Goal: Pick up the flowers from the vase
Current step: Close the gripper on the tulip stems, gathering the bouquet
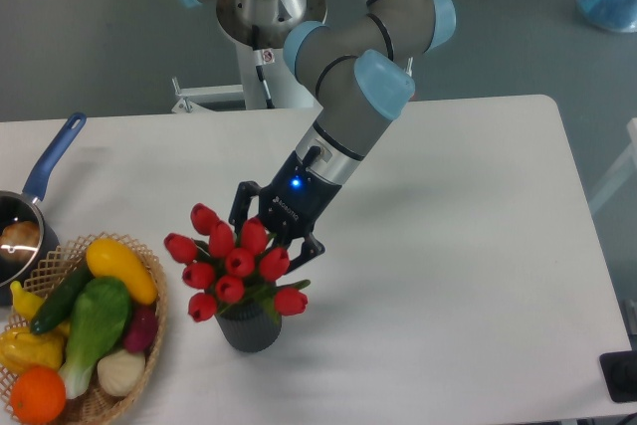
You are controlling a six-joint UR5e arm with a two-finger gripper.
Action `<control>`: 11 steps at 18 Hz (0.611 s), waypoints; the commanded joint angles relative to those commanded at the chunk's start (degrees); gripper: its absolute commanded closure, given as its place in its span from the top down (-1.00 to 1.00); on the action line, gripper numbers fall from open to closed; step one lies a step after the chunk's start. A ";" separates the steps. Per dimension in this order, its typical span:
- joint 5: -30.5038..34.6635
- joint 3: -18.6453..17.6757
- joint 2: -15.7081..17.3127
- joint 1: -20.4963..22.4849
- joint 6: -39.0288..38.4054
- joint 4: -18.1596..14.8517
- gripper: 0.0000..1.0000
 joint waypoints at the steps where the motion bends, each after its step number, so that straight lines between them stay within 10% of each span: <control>1: 0.00 -0.09 0.00 0.00 0.00 -0.09 0.20; 4: -0.17 -0.09 0.09 0.00 -0.18 0.00 -0.03; 7: -1.49 -0.09 0.26 0.26 0.00 0.00 0.25; 11: -1.76 -0.18 0.61 0.35 -0.44 -0.09 -0.16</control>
